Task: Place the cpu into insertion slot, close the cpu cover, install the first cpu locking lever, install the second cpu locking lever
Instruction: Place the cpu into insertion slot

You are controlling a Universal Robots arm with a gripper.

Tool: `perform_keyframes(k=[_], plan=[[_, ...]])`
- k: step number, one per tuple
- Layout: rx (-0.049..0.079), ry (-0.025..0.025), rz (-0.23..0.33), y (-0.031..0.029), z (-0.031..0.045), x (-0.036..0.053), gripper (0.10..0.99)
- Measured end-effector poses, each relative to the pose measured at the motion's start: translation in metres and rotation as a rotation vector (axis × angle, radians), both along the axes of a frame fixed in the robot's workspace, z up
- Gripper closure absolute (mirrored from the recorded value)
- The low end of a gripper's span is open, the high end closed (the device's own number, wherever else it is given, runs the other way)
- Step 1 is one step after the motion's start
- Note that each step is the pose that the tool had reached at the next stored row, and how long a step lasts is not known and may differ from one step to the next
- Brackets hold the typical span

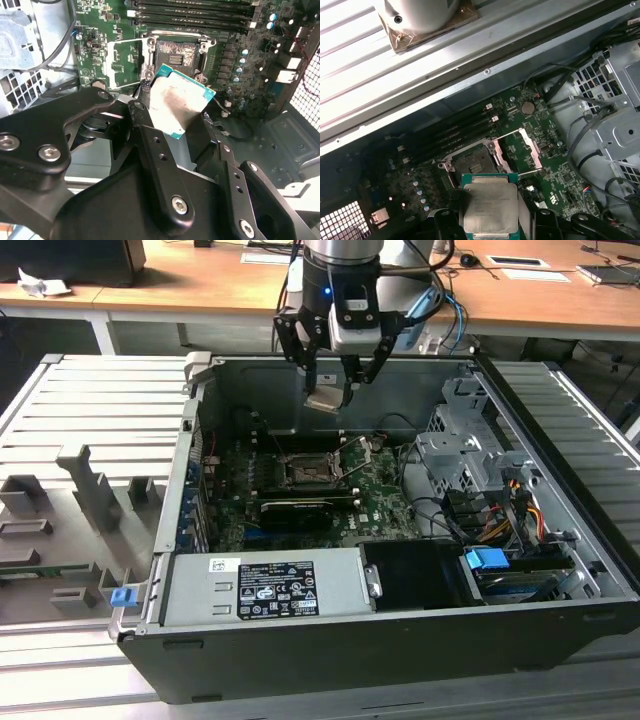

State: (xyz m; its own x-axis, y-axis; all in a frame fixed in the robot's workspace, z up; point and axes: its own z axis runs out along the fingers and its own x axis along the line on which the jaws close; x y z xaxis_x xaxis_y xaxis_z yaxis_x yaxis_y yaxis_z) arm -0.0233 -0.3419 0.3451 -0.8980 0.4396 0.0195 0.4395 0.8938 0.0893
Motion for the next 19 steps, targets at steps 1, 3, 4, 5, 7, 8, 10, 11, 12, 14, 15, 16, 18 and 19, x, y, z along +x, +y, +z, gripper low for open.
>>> perform_keyframes(k=[1, 3, 4, 5, 7, 8, 10, 11, 12, 14, 15, 16, 18, 19], plan=[[0.0, 0.0, -0.009, 0.0, -0.0001, 0.0, 0.557], [0.0, 0.0, -0.019, 0.0, -0.0003, 0.0, 0.557], [0.0, 0.0, -0.023, 0.0, -0.0004, 0.0, 0.557], [0.0, 0.0001, -0.026, 0.0, -0.0005, 0.0, 0.557], [0.0, 0.0, -0.033, 0.0, -0.0008, 0.0, 0.557], [0.0, 0.0, -0.037, 0.0, -0.001, 0.0, 0.557], [0.0, 0.0001, -0.042, 0.0, -0.0013, 0.0, 0.557], [0.0, 0.0, -0.045, 0.0, -0.0014, 0.0, 0.557], [0.0, 0.0001, -0.047, 0.0, -0.0015, 0.0, 0.557], [0.0, 0.0, -0.051, 0.0, -0.0017, 0.0, 0.557], [0.0, 0.0, -0.054, 0.0, -0.0018, 0.0, 0.557], [0.0, 0.0, -0.056, 0.0, -0.0019, 0.0, 0.557], [0.0, 0.0, -0.06, 0.0, -0.0021, 0.0, 0.557], [0.0, 0.0, -0.065, 0.0, -0.0023, 0.0, 0.557]])
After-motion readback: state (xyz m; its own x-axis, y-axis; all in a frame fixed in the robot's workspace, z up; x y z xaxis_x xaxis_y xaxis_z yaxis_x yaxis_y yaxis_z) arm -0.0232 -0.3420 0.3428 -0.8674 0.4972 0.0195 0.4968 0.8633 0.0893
